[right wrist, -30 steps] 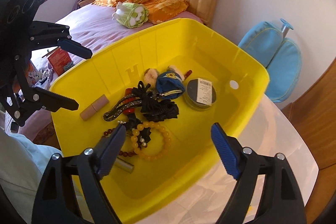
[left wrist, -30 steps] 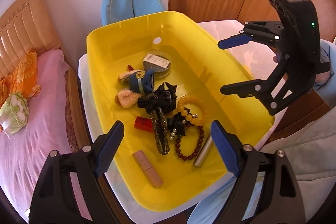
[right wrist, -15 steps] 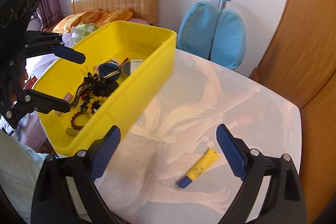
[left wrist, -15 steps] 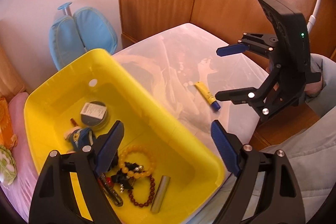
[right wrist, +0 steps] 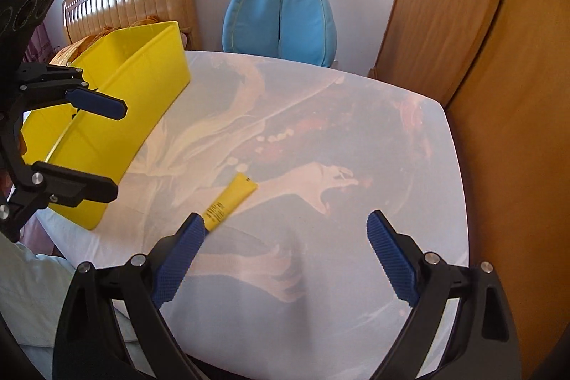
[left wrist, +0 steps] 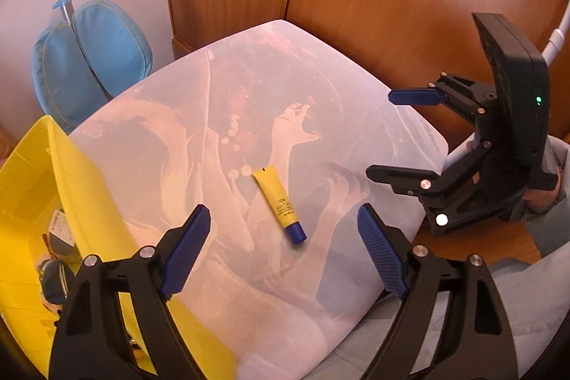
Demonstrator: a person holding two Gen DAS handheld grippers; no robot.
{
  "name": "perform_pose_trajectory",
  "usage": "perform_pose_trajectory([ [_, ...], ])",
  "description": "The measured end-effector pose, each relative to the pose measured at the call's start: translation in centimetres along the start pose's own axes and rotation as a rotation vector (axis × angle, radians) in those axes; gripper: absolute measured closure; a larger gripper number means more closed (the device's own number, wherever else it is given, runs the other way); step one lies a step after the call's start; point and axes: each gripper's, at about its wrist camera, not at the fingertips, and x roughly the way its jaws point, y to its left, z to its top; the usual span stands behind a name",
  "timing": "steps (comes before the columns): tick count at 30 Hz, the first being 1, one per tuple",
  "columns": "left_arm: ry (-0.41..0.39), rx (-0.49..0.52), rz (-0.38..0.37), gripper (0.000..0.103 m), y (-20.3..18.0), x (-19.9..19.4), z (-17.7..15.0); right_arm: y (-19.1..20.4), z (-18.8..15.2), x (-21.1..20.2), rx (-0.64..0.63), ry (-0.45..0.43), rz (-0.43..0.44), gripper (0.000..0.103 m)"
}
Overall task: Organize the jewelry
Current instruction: 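Reach the left gripper to the yellow cream tube and grasp it upright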
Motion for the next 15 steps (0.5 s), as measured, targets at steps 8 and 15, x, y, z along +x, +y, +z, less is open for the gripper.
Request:
perform_pose_trajectory([
  [8, 0.065, -0.069, 0.080, 0.020, -1.0, 6.7, -0.3, -3.7, -1.8, 0.8, -0.004, 0.045, 0.012, 0.010],
  [15, 0.111, -0.044, 0.124, 0.020, -1.4, 11.8, -1.2, -5.1, -2.5, 1.2, -0.024, 0.062, 0.030, 0.010],
])
